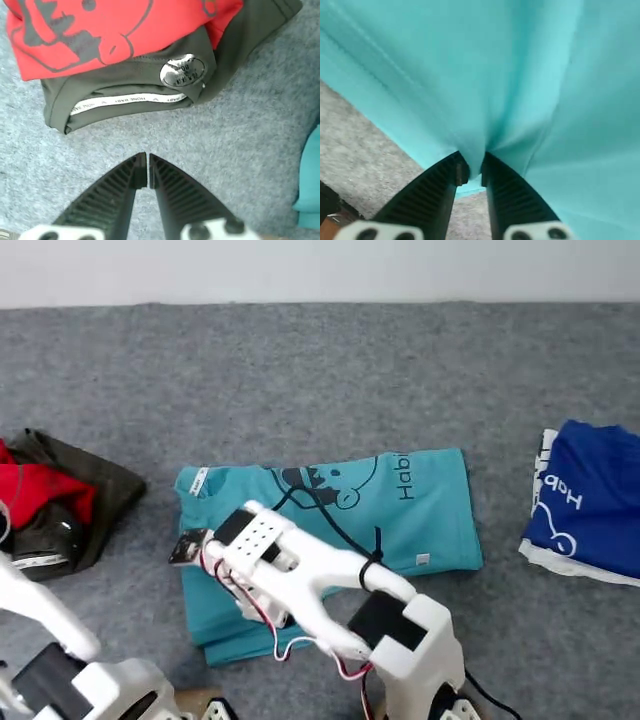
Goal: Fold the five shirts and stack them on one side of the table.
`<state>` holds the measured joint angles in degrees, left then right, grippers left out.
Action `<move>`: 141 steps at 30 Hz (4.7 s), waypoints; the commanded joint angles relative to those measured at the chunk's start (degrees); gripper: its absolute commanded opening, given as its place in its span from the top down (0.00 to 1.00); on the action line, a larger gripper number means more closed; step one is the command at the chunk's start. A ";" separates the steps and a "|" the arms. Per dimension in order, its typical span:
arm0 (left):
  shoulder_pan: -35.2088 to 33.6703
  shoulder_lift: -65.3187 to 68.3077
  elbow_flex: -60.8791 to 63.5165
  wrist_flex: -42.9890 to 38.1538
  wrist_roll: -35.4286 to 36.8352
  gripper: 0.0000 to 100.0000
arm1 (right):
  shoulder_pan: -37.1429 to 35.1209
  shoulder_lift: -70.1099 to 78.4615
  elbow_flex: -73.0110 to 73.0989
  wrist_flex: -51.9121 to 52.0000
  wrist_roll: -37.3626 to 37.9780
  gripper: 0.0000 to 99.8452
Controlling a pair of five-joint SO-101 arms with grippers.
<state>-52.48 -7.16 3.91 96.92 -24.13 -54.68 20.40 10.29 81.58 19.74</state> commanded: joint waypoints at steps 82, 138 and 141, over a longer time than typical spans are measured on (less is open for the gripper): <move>-3.96 -2.99 -6.29 0.26 -2.29 0.98 | -17.27 -1.27 -1.49 -3.03 2.64 0.79; -3.78 -2.90 -6.20 0.18 -2.90 0.98 | 13.85 24.48 -55.74 14.64 12.84 0.80; -3.78 -2.90 -6.20 0.18 -4.13 0.98 | 14.11 25.63 -63.30 20.26 12.84 0.82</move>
<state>-56.44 -7.34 0.31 96.84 -26.68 -41.49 46.77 -44.31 96.97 32.31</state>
